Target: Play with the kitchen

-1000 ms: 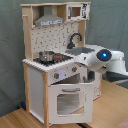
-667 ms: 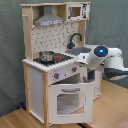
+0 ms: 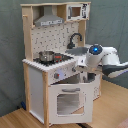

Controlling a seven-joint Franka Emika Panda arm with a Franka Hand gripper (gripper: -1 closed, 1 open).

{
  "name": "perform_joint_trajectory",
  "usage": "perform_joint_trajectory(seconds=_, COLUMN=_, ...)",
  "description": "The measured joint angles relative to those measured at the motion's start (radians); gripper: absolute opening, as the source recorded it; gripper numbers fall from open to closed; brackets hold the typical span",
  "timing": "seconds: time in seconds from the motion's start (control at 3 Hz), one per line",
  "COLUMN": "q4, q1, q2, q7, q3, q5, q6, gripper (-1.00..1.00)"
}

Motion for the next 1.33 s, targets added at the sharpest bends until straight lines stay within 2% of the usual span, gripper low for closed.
perform_joint_trajectory(seconds=0.33, q4=-0.035, q1=-0.02, q2=0.077, q7=-0.021, q3=0.0, q5=0.0, q6=0.048, gripper=1.0)
perform_joint_trajectory(seconds=0.67, q4=-0.05, q1=-0.061, q2=0.134, q7=-0.076, q3=0.005, q5=0.0, q6=0.108, gripper=1.0)
perform_joint_trajectory(seconds=1.0, q4=-0.05, q1=-0.105, q2=0.18, q7=-0.131, q3=0.021, q5=0.0, q6=0.166, gripper=1.0)
perform_joint_trajectory(seconds=1.33, q4=-0.05, q1=-0.126, q2=0.205, q7=-0.174, q3=0.028, q5=0.0, q6=0.199, gripper=1.0)
